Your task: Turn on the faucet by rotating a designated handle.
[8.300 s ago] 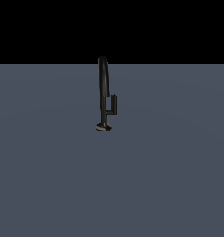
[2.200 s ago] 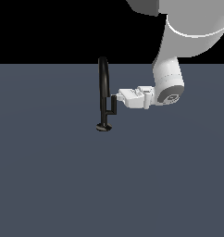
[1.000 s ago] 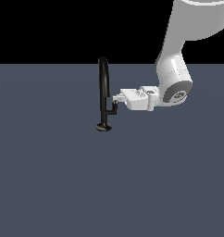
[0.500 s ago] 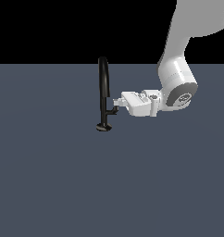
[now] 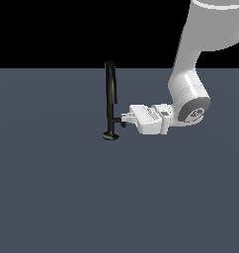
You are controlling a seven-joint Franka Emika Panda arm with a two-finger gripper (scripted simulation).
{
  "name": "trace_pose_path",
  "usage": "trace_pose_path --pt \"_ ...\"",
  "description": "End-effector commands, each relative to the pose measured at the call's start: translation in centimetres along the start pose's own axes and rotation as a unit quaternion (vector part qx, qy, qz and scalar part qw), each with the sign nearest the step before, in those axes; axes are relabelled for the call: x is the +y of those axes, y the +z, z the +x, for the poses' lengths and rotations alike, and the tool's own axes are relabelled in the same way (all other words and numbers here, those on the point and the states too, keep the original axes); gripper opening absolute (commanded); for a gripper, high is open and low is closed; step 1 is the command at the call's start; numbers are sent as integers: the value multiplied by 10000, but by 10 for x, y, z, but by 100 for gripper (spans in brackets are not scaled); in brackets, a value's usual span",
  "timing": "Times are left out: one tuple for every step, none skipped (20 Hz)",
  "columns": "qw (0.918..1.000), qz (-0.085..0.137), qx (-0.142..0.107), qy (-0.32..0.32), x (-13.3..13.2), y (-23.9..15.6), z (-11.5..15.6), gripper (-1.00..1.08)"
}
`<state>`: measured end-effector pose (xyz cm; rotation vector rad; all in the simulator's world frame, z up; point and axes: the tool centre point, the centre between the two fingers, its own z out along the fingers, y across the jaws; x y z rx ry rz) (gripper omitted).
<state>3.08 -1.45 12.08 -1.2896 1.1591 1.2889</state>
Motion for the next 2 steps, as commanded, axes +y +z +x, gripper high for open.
trace_pose_path --pt "9998 20 -12 191 16 0 36 -100" --pt "9998 20 -12 191 16 0 36 -100"
